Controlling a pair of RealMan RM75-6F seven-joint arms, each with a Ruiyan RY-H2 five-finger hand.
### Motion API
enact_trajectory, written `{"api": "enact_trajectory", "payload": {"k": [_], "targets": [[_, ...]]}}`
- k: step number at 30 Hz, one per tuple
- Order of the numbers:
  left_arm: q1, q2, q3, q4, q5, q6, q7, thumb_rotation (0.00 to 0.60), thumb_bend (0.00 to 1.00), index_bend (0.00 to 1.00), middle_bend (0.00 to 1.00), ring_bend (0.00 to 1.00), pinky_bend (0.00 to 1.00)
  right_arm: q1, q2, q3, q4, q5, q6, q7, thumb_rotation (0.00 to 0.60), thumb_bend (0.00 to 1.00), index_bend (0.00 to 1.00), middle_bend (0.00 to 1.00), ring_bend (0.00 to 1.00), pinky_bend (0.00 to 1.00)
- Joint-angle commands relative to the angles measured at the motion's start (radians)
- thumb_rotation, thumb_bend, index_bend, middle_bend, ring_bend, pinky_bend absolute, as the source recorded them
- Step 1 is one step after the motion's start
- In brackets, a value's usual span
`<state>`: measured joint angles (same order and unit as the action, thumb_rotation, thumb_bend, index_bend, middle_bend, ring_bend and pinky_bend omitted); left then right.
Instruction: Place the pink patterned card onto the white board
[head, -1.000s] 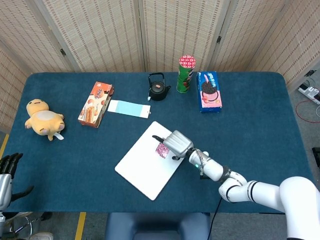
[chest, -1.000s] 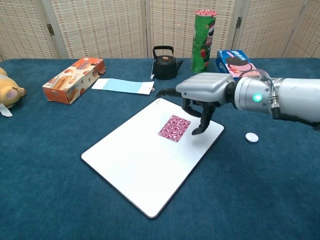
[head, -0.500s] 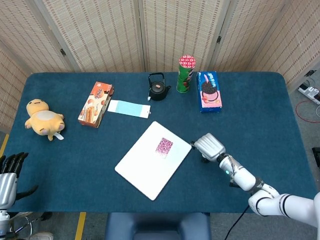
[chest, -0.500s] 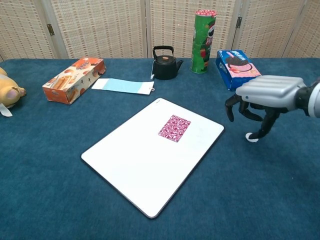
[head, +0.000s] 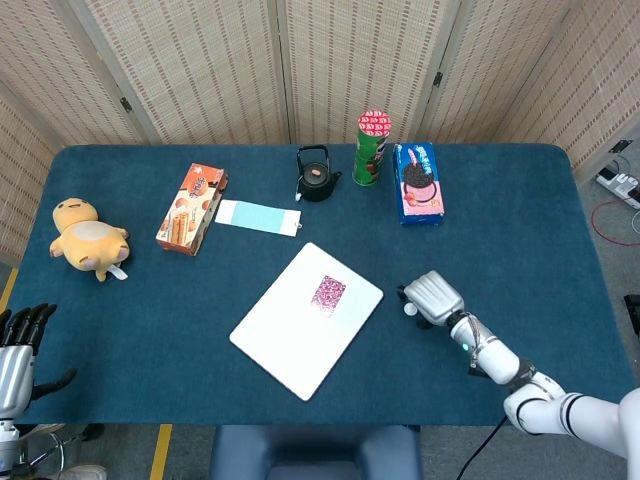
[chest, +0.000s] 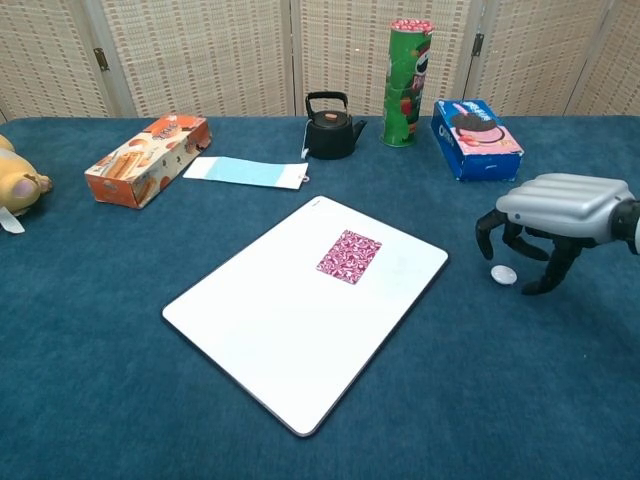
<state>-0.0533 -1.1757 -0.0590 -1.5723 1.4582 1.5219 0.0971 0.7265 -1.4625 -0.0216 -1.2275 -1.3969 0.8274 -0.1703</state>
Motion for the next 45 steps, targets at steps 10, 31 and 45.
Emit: {"api": "enact_trajectory", "payload": {"k": [10,31,45], "targets": [[0.002,0.001,-0.001,0.003,-0.001,0.003,-0.003,0.600,0.16,0.14,0.16,0.12,0.05,0.013,-0.042,0.015,0.061,-0.007,-0.036,0.016,0.590,0.21,0.44,0.80,0.98,0.80],[0.006,-0.002,0.000,0.014,-0.006,0.002,-0.010,0.600,0.15,0.14,0.16,0.12,0.05,0.022,-0.037,0.032,0.066,0.012,-0.076,0.007,0.592,0.31,0.51,0.81,0.99,0.80],[0.004,0.000,-0.002,0.013,-0.007,0.000,-0.005,0.600,0.16,0.14,0.16,0.12,0.05,0.034,0.018,0.061,-0.033,0.004,-0.062,0.032,0.592,0.32,0.52,0.81,0.99,0.80]]}}
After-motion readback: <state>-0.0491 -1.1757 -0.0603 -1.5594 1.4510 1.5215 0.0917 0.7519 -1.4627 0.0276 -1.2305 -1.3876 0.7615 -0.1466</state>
